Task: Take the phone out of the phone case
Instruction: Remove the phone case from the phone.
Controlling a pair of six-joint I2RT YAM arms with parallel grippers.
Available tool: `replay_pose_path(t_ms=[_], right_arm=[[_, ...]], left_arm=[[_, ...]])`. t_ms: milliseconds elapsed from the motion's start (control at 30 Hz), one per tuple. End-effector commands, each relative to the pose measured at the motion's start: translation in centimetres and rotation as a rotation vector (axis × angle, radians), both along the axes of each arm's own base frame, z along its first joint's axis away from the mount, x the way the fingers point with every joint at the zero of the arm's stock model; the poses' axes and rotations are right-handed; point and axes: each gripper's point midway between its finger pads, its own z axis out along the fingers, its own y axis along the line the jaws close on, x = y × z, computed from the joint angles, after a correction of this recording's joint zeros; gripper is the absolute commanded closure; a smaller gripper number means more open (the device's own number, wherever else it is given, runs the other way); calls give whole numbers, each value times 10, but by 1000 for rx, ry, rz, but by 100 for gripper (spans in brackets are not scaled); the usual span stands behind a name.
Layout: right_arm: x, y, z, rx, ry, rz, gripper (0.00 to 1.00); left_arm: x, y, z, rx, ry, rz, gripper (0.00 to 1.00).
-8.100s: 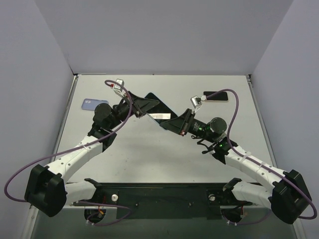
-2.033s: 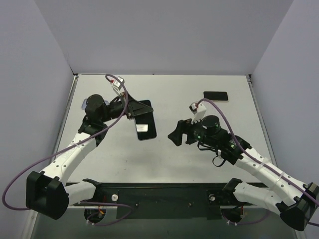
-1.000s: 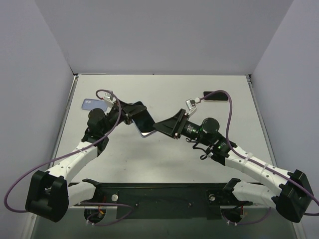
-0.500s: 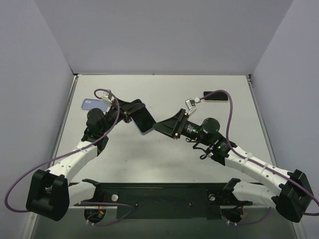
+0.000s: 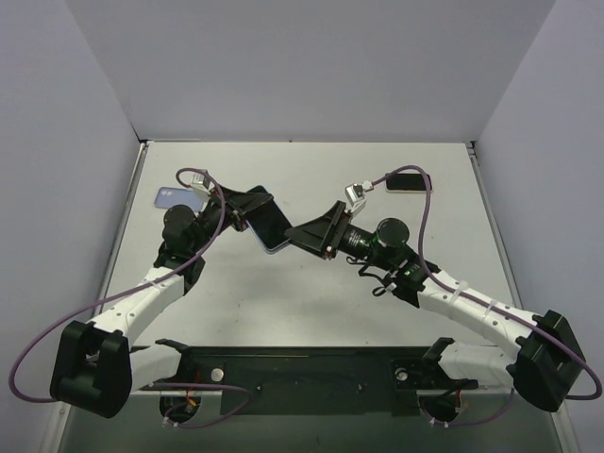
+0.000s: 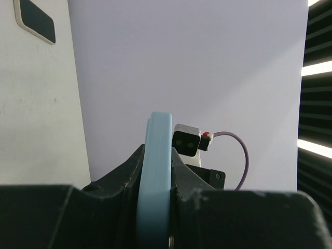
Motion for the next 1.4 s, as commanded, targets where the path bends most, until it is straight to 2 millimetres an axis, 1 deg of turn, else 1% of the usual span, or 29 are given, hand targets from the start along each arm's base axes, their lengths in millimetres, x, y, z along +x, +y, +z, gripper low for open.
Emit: replay_pose_path(t_ms=[0,33,67,100,133,167,200,300,333,367,400,433,467,500,533,567,600,633,867,933,967,1000,1033,1067,1100,1133,1167,1300,1367], right_arm=[[20,3,39,104,-41,-31,46],[22,4,47,120,-51,-28,49],[23,8,46,124,-48,-12,50],[24,11,52,134,-59,-2,53],[26,16,47,123,-55,14,53],[27,19,51,130,-58,24,57],[30,23,48,130,-38,32,59],[27,30,53,168,-47,83,71],[27,31,53,183,-48,90,73],[25,31,53,194,-54,101,76],[26,31,51,193,-45,102,78],[29,29,48,190,-33,95,85],[30,28,47,190,-30,89,91],[30,25,47,196,-36,89,100],[31,24,47,198,-39,86,100],[31,22,46,199,-34,85,100],[31,19,48,207,-38,80,100],[31,16,51,217,-36,78,100],[31,-1,69,303,-19,87,100],[28,-5,76,332,-22,98,100],[27,-6,79,346,-18,104,100],[26,-7,81,354,-21,108,100],[25,-8,83,364,-23,112,100],[25,-8,84,370,-17,115,100],[24,-9,86,384,-24,115,100],[22,-12,90,407,-29,119,100],[22,-12,90,414,-26,121,100],[21,-12,93,445,-14,130,100],[20,-11,95,447,-13,138,100]], left_arm=[[-26,-6,59,-66,-175,-68,100],[-28,-8,59,-58,-177,-77,100],[-30,-12,56,-37,-185,-89,100],[-33,-14,56,-26,-192,-96,100],[-34,-19,51,6,-192,-103,100],[-34,-20,51,18,-188,-101,100],[-37,-24,48,37,-190,-108,100],[-44,-32,53,64,-233,-138,100],[-46,-35,51,83,-246,-151,100],[-49,-36,56,89,-266,-157,100],[-51,-38,53,116,-276,-167,100],[-51,-38,57,127,-286,-169,100],[-54,-39,55,155,-297,-183,100],[-54,-39,58,166,-313,-188,99],[-56,-39,58,184,-333,-199,81],[-55,-36,59,191,-344,-194,70],[-55,-33,60,199,-354,-188,51],[-54,-29,55,208,-350,-176,21],[-66,2,46,192,-401,-80,19],[-70,7,44,208,-419,-62,23],[-68,8,37,240,-408,-52,26],[-69,11,39,256,-416,-32,27],[-68,14,32,292,-399,-15,29],[-68,15,36,310,-415,-3,31],[-66,17,30,351,-407,8,34],[-67,17,35,361,-422,9,34],[-65,17,28,390,-405,6,35],[-65,11,36,367,-425,-21,37],[-64,7,35,359,-420,-31,37]])
